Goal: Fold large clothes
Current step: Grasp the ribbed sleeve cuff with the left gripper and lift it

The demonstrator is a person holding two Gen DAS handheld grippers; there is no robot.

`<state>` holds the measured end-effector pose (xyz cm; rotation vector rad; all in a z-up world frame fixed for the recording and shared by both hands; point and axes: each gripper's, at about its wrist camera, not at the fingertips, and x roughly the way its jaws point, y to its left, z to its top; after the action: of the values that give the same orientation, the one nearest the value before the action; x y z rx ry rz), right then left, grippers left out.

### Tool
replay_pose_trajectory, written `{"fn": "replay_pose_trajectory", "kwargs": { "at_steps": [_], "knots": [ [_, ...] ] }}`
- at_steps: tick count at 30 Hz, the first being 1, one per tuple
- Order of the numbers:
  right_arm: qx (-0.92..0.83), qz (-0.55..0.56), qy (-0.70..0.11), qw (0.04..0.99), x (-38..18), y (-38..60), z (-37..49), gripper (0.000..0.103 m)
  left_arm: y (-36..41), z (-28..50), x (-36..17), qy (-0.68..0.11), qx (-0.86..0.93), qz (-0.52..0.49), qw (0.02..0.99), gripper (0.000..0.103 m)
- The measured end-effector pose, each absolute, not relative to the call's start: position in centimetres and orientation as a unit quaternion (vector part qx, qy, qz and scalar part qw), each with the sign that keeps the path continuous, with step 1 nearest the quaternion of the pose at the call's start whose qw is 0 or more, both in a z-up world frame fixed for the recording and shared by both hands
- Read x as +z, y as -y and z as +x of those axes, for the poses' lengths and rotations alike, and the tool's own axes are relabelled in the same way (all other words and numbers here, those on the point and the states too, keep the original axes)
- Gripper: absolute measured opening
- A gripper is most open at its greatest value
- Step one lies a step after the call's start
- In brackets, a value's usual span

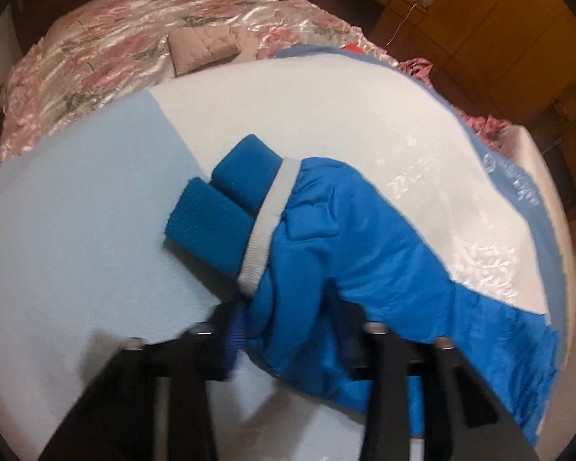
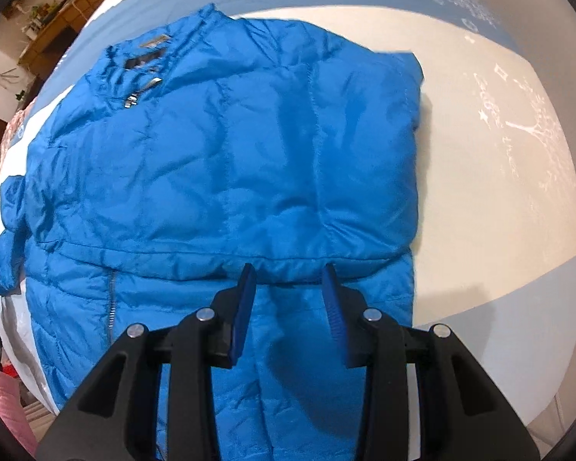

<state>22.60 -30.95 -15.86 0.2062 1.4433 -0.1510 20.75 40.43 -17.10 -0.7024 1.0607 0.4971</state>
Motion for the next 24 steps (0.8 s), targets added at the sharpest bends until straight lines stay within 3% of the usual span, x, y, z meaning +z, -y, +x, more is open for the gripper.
{"fn": "replay_pose_trajectory", "kwargs": {
  "at_steps": [2, 8, 15, 24],
  "knots": [
    [-0.069, 0.110, -0.671, 0.730, -17.5, 31.8, 22.7, 0.036, -39.9, 20.8, -16.6, -0.481, 0.224, -0.324, 0.783, 0.015],
    [-0.055, 0.117, -0.660, 0.740, -16.8, 32.7, 22.4, 0.036, -33.4, 21.0, -10.2, -0.426, 0.173, -0.262, 0.849, 0.013],
    [-0.046, 0.099, -0.635, 0.765, -13.7, 33.2, 21.1, 0.036, -17.6, 22.0, -2.2, -0.391, 0.027, -0.166, 0.905, 0.013],
    [-0.035, 0.099, -0.632, 0.767, -13.1, 33.9, 20.0, 0.036, 0.4, 24.9, -3.0, -0.419, -0.131, -0.101, 0.893, 0.013]
  ]
}}
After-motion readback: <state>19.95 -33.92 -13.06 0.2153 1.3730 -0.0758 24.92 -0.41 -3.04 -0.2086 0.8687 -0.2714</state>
